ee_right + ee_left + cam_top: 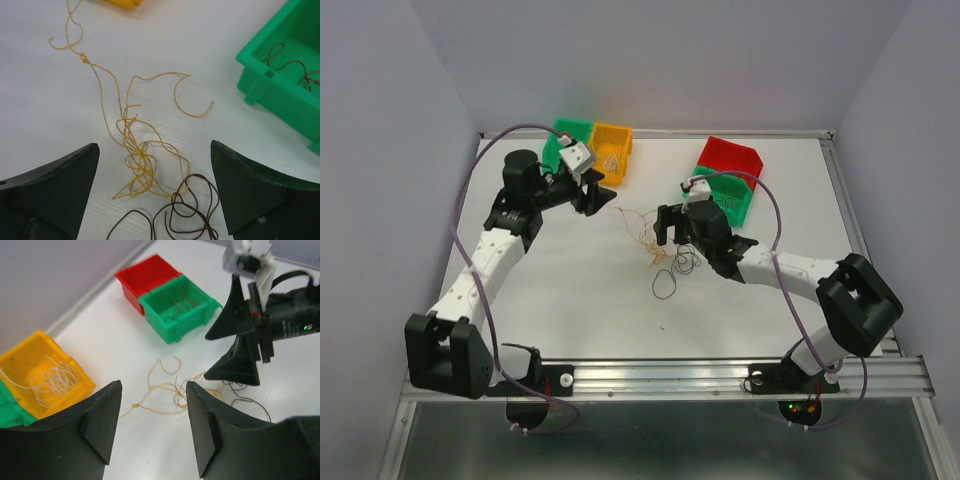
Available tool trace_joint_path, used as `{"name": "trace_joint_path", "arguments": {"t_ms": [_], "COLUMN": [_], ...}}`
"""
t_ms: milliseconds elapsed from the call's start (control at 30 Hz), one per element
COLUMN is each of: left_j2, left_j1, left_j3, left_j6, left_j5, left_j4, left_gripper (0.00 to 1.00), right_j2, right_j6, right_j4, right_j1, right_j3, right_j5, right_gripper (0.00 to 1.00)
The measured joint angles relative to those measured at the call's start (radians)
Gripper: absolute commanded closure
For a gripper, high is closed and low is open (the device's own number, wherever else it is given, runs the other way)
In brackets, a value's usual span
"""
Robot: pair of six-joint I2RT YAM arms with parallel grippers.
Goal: Untangle the cables
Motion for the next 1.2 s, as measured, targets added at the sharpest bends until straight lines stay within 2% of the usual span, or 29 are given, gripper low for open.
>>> {"name": "trace_joint_path", "arguments": {"t_ms": [133, 233, 300, 367, 500, 633, 767, 967, 1033, 1067, 1167, 1200], "left_j2": [0.141, 0.158, 0.158, 0.159, 0.204, 0.354, 0.534, 0.723, 0.763, 0.795, 0.874, 0.898], "left_j1": [-0.068, -0.131, -0.179, -0.240, -0.396, -0.511, -0.580, -0.614, -0.624, -0.632, -0.649, -0.652], "left_j3": [-0.009, -0.030, -0.033, -0.033, -0.024, 0.047, 0.148, 0.311, 0.352, 0.385, 0.459, 0.479], "left_j6": [0.027, 0.040, 0.054, 0.073, 0.148, 0.218, 0.277, 0.340, 0.349, 0.354, 0.361, 0.366], "left_j5": [-0.076, -0.119, -0.150, -0.178, -0.277, -0.340, -0.385, -0.422, -0.438, -0.449, -0.456, -0.456], "left_j4": [-0.072, -0.092, -0.088, -0.085, -0.071, -0.092, -0.151, -0.228, -0.240, -0.252, -0.283, -0.295], "left_gripper": [0.30, 0.22, 0.10, 0.02, 0.02, 0.01, 0.01, 0.01, 0.14, 0.33, 0.69, 0.93], "right_j2": [-0.065, -0.140, -0.198, -0.275, -0.548, -0.772, -0.901, -0.987, -0.995, -0.995, -0.993, -0.993], "right_j6": [0.070, 0.108, 0.141, 0.184, 0.241, 0.280, 0.308, 0.315, 0.315, 0.315, 0.315, 0.315], "right_j4": [-0.135, -0.189, -0.215, -0.241, -0.283, -0.288, -0.335, -0.388, -0.400, -0.401, -0.408, -0.409], "right_j1": [0.000, 0.000, 0.000, 0.000, 0.000, -0.001, -0.001, -0.001, -0.001, -0.001, -0.001, -0.001], "right_j3": [-0.035, -0.096, -0.152, -0.218, -0.341, -0.395, -0.428, -0.449, -0.453, -0.453, -0.453, -0.453], "right_j5": [0.096, 0.130, 0.159, 0.216, 0.344, 0.446, 0.529, 0.559, 0.560, 0.560, 0.560, 0.560], "right_gripper": [0.02, 0.03, 0.00, 0.00, 0.00, 0.00, 0.00, 0.00, 0.00, 0.00, 0.00, 0.00]}}
